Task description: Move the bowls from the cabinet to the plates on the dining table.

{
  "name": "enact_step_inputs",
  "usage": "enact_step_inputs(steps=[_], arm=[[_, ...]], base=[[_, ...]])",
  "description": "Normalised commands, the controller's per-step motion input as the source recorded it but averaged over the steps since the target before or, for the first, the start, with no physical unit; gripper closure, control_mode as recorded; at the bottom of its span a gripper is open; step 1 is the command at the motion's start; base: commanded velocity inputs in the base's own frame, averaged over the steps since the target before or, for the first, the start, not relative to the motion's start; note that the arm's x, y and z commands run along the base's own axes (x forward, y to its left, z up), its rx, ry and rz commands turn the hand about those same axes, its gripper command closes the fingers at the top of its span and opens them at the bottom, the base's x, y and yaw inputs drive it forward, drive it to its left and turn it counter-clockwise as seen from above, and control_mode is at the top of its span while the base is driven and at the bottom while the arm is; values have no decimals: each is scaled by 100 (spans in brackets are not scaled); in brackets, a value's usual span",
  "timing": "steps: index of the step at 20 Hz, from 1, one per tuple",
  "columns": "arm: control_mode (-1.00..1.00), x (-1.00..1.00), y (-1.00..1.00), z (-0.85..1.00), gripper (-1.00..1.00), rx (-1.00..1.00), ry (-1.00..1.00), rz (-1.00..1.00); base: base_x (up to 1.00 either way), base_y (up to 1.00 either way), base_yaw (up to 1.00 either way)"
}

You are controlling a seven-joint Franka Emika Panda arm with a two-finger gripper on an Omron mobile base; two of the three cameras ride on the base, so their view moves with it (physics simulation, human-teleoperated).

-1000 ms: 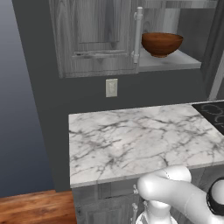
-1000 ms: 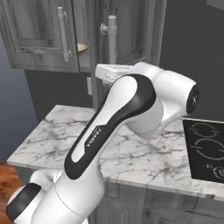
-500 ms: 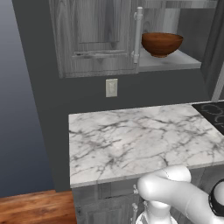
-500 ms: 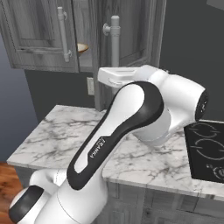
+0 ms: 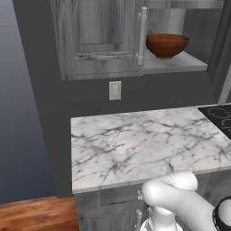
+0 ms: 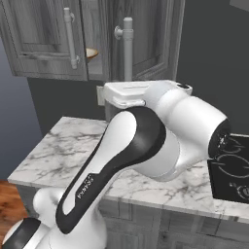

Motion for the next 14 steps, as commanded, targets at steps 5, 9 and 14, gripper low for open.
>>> enact_step_inputs(steps=[5, 9, 14], arm=[[-100, -39, 11, 17, -100, 0, -6, -12], [-100, -40, 29, 17, -100, 0, -10, -9], [-100, -34, 46, 4, -100, 1, -13, -5]], base=[[0, 0, 0], [0, 0, 0], [0, 0, 0]])
